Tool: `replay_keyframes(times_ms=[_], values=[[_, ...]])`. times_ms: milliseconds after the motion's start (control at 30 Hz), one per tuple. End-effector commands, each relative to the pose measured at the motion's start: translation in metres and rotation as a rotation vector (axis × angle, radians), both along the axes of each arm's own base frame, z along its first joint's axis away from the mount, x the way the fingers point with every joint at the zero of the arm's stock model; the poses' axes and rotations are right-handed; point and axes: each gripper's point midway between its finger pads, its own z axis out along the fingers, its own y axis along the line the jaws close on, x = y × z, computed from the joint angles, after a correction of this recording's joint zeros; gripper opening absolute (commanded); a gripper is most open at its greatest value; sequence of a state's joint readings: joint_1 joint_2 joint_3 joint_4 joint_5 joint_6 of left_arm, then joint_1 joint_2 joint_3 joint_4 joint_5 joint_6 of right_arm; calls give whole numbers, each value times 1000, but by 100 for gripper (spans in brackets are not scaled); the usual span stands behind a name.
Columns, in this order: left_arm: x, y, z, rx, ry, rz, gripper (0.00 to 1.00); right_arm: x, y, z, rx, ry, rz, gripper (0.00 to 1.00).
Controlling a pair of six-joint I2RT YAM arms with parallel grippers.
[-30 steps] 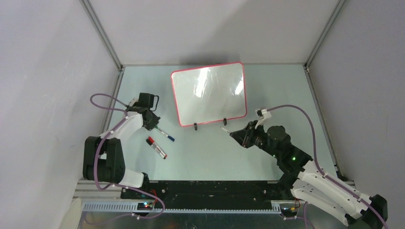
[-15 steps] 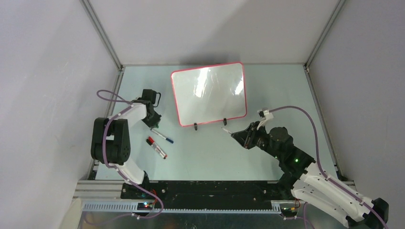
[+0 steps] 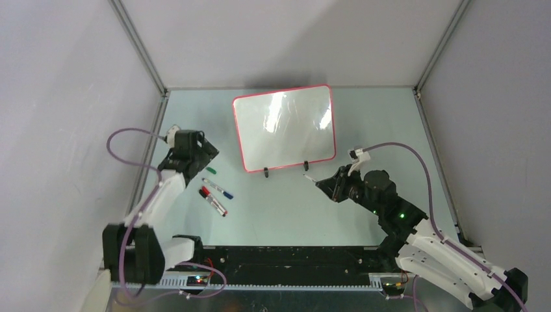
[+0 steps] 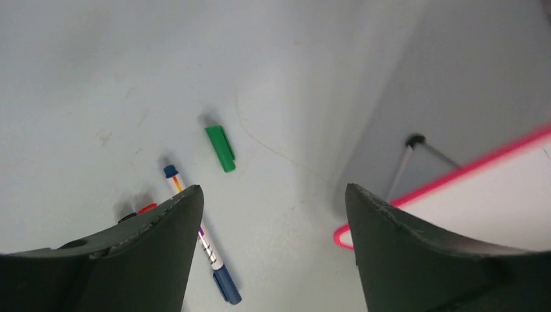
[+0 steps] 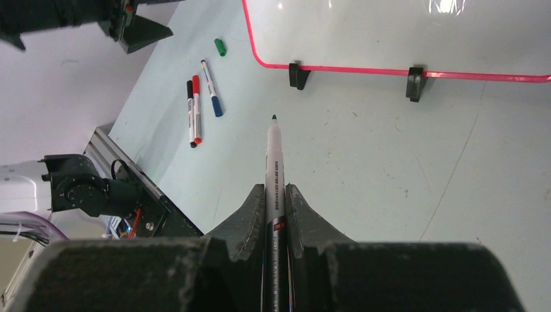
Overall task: Write a sentence on the whiteboard
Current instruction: Place the pen cap at the center of the board.
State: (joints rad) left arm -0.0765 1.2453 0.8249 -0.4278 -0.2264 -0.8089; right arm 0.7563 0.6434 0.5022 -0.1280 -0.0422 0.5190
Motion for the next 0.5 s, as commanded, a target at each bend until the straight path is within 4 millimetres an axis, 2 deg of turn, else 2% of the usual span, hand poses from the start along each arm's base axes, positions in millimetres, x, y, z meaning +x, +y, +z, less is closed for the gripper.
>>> replay_keyframes(times_ms=[0, 33, 67, 100, 133, 167, 200, 300, 400, 433, 467], values=[[14, -27, 54, -33, -385, -211, 90, 11, -3, 39, 23, -89, -26, 0], [9, -29, 48, -31, -405, -233, 97, 14, -6, 39, 17, -86, -47, 0], [13, -38, 71, -44, -522, -283, 98, 15, -7, 42, 22, -81, -56, 0], [9, -41, 66, -42, -538, -307, 99, 19, -11, 41, 14, -81, -81, 0], [11, -41, 82, -34, -617, -312, 99, 21, -13, 44, 10, -101, -84, 0], [7, -43, 77, -25, -630, -337, 99, 22, -14, 45, 7, -111, -84, 0], [10, -45, 96, -3, -728, -359, 99, 23, -17, 48, -1, -132, -89, 0], [5, -53, 113, 29, -896, -426, 99, 22, -19, 51, -2, -155, -73, 0], [6, -65, 122, 8, -937, -497, 99, 24, -25, 50, -17, -158, -88, 0], [5, -78, 133, 6, -965, -592, 99, 25, -26, 49, -21, -156, -91, 0], [10, -84, 126, -4, -937, -631, 99, 26, -27, 47, -27, -150, -97, 0]])
